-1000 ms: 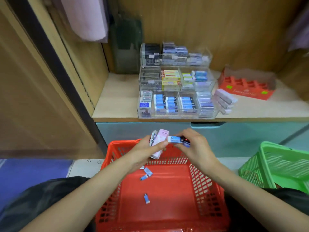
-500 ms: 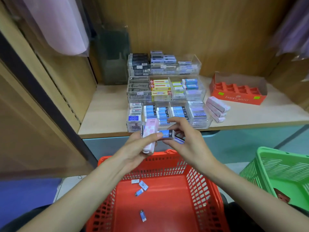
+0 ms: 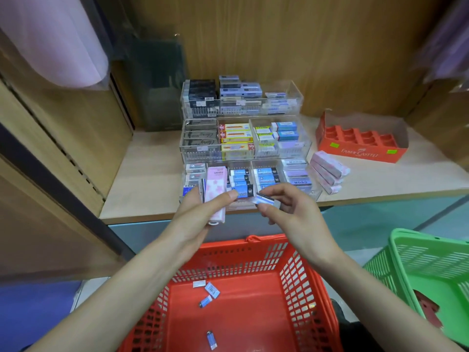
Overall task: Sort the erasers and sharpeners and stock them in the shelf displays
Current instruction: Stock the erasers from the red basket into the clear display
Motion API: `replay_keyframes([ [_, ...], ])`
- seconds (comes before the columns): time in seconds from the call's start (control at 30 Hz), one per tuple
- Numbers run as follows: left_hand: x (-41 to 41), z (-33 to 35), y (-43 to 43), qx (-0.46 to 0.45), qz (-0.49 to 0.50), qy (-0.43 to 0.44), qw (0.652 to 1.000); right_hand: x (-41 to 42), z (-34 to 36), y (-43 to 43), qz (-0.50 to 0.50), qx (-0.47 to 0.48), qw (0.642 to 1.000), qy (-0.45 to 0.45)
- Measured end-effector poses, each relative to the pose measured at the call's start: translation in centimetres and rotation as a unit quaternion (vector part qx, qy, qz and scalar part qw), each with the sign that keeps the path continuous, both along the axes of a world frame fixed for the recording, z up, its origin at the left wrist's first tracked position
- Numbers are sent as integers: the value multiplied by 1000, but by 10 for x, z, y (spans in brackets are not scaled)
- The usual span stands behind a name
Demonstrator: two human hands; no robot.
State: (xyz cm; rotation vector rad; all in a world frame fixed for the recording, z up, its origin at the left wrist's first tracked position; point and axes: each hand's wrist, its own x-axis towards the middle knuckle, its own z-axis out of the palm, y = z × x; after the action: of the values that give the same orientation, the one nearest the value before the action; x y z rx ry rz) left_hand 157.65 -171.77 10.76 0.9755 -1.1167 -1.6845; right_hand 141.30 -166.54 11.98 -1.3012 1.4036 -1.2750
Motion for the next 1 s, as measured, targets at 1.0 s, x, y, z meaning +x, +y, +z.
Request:
replay_keyframes([
  [1.0,-60,43,-183,-19,108,-61,992,-125,60,-270,-126,5,928,351],
])
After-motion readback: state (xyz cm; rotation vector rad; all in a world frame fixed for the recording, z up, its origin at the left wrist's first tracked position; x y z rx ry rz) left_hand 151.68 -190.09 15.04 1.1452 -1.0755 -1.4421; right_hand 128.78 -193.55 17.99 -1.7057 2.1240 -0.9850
